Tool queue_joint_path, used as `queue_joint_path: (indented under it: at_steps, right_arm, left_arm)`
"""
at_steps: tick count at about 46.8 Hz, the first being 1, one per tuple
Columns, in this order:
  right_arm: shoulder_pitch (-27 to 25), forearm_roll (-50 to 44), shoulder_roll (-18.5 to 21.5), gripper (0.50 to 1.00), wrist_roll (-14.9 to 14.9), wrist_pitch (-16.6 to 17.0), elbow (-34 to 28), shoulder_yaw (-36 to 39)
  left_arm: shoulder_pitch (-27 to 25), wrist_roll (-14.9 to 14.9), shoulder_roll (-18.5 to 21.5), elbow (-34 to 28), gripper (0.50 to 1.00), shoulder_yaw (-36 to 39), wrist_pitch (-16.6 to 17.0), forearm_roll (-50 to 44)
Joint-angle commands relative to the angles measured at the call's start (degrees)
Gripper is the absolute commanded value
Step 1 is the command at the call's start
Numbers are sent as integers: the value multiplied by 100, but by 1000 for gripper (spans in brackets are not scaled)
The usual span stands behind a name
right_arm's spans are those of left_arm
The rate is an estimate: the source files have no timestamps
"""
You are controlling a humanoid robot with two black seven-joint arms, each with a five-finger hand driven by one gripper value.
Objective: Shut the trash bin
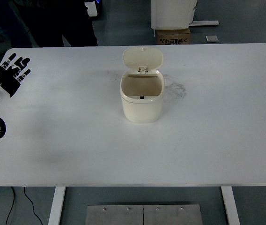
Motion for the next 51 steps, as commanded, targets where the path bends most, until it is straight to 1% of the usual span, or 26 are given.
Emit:
queue_joint_path:
  at_steps: [1,7,20,29,41,51]
  right_arm:
    - [0,-1,0,991,0,0,0,0]
    - [0,-1,0,991,0,0,0,0]
    - [0,8,0,991,0,0,0,0]
    - [0,-1,0,991,0,0,0,0]
    - [0,-1,0,991,0,0,0,0]
    - [0,-1,0,991,0,0,0,0]
  left_arm:
    - [0,8,9,-8,1000,1,-2,17]
    - [-9,8,9,0,1000,1,68,8]
    - [-62,8,9,-8,1000,1,-2,8]
    - [-114,8,26,-26,1000,9,24,8]
    - [-325,43,35,-35,1000,53,68,17]
    - [-334,104,26,-44,1000,62,68,26]
